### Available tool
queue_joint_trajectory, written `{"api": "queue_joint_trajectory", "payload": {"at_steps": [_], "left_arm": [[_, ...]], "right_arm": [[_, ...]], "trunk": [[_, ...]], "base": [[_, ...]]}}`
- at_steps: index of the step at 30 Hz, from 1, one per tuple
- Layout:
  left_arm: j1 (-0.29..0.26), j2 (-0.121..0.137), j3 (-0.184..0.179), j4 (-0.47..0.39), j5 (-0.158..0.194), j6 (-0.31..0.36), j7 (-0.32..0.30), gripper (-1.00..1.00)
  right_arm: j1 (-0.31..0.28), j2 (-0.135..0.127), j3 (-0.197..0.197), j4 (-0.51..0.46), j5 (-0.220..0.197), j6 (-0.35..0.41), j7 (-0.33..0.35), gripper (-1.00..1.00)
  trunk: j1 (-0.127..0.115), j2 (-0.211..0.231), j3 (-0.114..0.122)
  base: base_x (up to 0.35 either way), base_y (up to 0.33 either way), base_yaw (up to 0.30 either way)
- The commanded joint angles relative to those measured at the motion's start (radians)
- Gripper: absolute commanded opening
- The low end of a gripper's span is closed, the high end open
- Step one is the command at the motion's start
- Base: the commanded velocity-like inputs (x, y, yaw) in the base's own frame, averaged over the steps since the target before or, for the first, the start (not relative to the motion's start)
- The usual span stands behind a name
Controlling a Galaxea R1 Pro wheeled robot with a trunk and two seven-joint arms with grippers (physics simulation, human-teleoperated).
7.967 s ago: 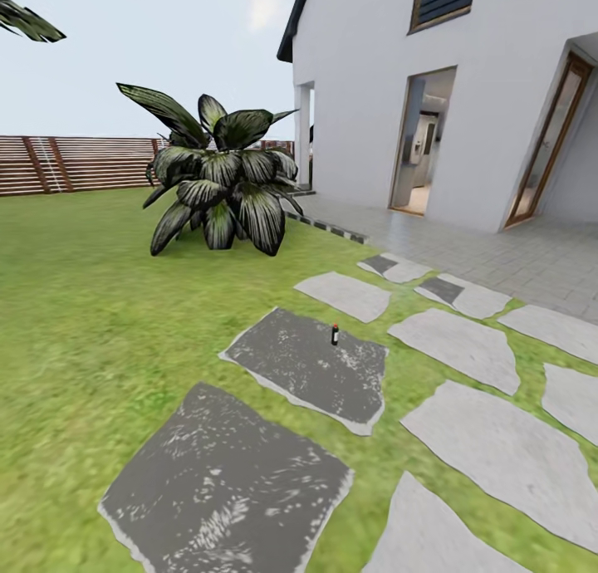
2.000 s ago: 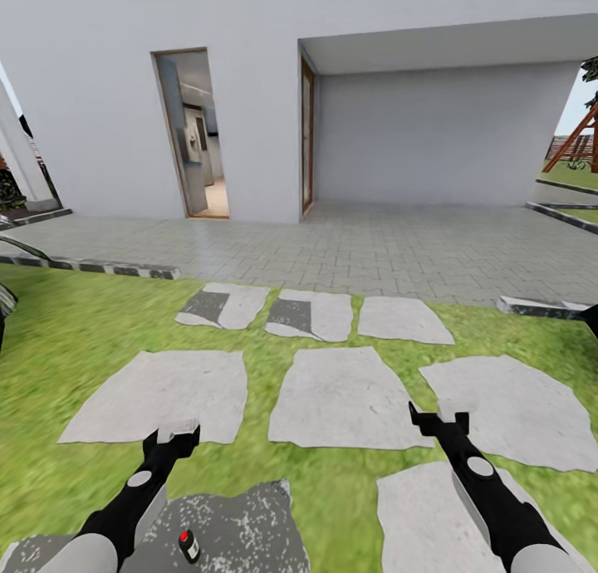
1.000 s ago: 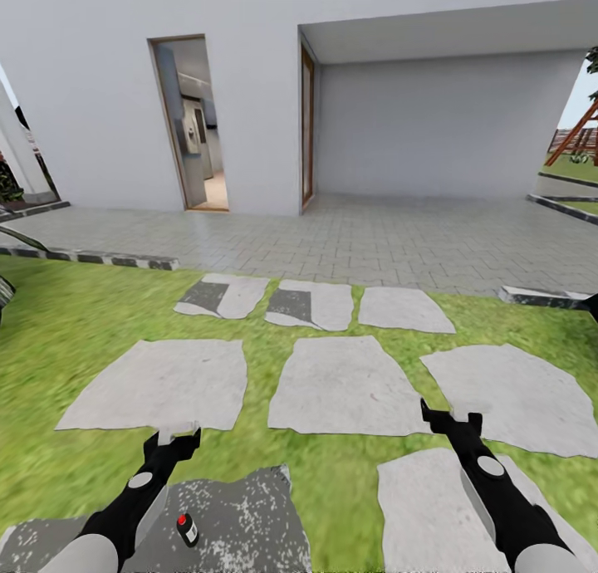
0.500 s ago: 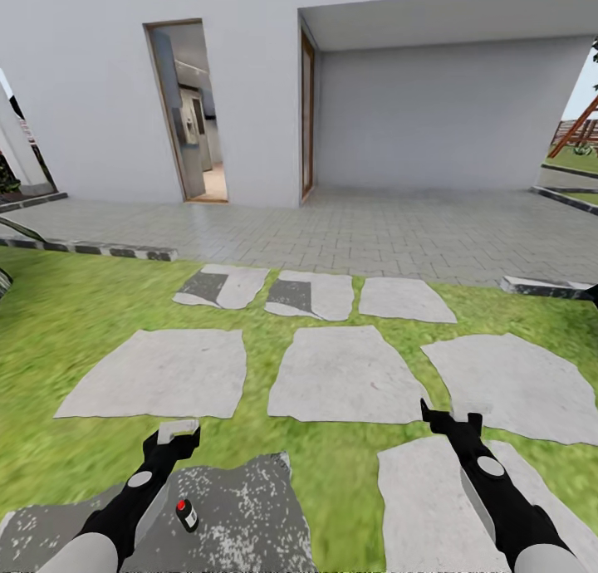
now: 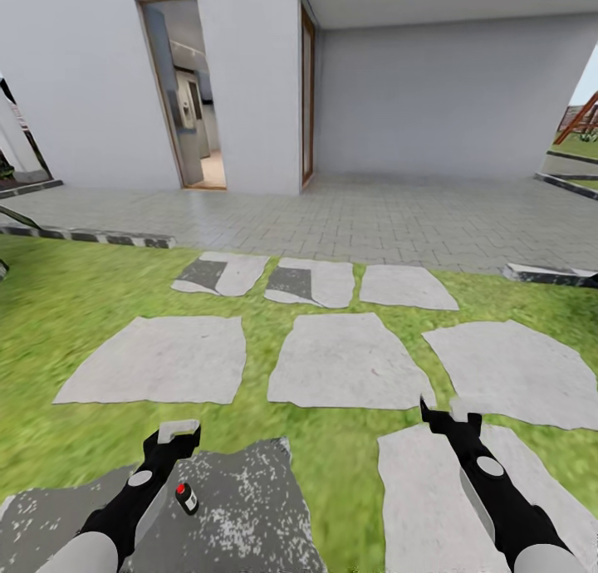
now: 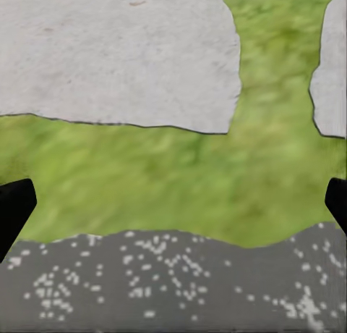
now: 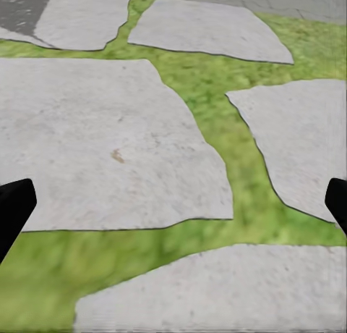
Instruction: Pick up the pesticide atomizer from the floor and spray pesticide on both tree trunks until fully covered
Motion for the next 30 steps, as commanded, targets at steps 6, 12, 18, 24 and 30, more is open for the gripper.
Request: {"api": "queue_joint_trajectory", "payload": {"at_steps": [6,12,18,24,30], "left_arm": [[0.001,0.001,-0.003,0.012,-0.001,-0.006,-0.002,1.0],[0.007,0.001,-0.005,0.016,-0.002,-0.032,-0.003,1.0],[0.009,0.002,-0.005,0.015,-0.002,-0.04,-0.003,1.0],[0.009,0.003,-0.005,0.015,-0.002,-0.041,-0.003,1.0],[0.009,0.003,-0.005,0.015,-0.002,-0.041,-0.002,1.0]], "right_arm": [[0.0,0.0,0.0,0.0,0.0,0.0,0.0,1.0],[0.0,0.0,0.0,0.0,0.0,0.0,0.0,1.0],[0.0,0.0,0.0,0.0,0.0,0.0,0.0,1.0],[0.0,0.0,0.0,0.0,0.0,0.0,0.0,1.0],[0.0,0.0,0.0,0.0,0.0,0.0,0.0,1.0]], "trunk": [[0.003,-0.002,-0.033],[0.005,-0.003,-0.066],[0.008,-0.004,-0.099],[0.011,-0.006,-0.131],[0.013,-0.007,-0.164]], "base": [[0.0,0.0,0.0],[0.0,0.0,0.0],[0.0,0.0,0.0],[0.0,0.0,0.0],[0.0,0.0,0.0]]}}
